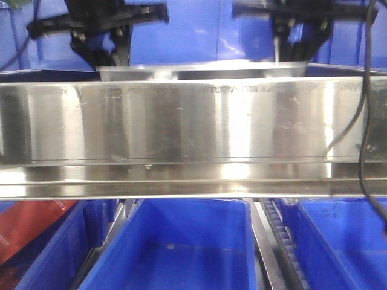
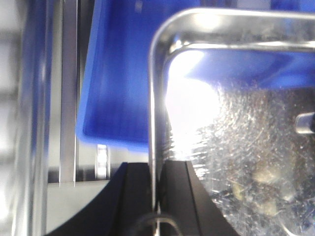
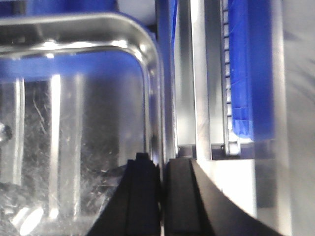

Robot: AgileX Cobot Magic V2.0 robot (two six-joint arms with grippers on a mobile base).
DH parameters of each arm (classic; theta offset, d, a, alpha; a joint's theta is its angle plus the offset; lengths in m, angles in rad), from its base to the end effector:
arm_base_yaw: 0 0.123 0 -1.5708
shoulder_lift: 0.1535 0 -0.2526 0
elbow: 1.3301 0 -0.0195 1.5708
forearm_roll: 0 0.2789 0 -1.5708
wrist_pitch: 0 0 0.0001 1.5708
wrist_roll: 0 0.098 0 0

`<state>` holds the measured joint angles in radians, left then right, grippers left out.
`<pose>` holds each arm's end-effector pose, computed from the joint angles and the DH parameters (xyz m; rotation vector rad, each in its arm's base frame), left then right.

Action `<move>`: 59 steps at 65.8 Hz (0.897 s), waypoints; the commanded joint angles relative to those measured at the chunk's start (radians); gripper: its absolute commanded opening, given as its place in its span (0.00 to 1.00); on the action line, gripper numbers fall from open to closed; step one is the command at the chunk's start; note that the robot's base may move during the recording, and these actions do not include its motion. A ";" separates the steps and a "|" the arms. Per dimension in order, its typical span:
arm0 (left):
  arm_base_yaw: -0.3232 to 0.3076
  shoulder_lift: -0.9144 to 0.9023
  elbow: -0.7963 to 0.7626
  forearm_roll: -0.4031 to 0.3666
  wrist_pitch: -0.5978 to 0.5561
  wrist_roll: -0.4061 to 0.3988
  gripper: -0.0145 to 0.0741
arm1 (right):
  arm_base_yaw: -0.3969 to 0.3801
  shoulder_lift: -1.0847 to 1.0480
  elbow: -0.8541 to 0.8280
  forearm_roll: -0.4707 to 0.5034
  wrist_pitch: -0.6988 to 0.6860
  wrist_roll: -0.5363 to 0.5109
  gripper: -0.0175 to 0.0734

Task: Stack silver trays without gaps
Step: 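Lift the silver tray off the shelf with both grippers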

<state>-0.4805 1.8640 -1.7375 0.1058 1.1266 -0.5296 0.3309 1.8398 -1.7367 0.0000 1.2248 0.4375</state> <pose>0.3831 -0.1891 0.2697 -0.0317 2.7337 -0.1459 0.3919 0.1346 0.2757 0.1508 2.8262 0.1767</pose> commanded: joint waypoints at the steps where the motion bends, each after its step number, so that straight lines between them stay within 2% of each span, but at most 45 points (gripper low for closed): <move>1: -0.012 -0.079 -0.003 0.046 0.015 -0.034 0.15 | 0.022 -0.089 -0.005 -0.107 -0.004 0.037 0.11; 9: -0.060 -0.164 -0.003 0.134 0.019 -0.080 0.15 | 0.082 -0.167 -0.005 -0.194 -0.009 0.092 0.11; 12: -0.083 -0.191 -0.003 0.176 0.027 -0.118 0.15 | 0.100 -0.194 -0.005 -0.208 -0.011 0.104 0.11; 20: -0.139 -0.253 -0.003 0.250 0.060 -0.159 0.15 | 0.148 -0.255 -0.003 -0.238 -0.006 0.121 0.11; 31: -0.196 -0.325 -0.003 0.279 0.074 -0.195 0.15 | 0.209 -0.342 0.041 -0.309 -0.004 0.171 0.11; 45: -0.284 -0.370 0.001 0.370 0.095 -0.258 0.15 | 0.265 -0.428 0.121 -0.338 -0.004 0.242 0.11; 59: -0.293 -0.383 0.004 0.371 0.095 -0.260 0.15 | 0.271 -0.458 0.144 -0.339 -0.004 0.244 0.11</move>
<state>-0.7626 1.4996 -1.7292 0.4564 1.2452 -0.7792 0.5981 1.3945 -1.5979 -0.3094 1.2338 0.6877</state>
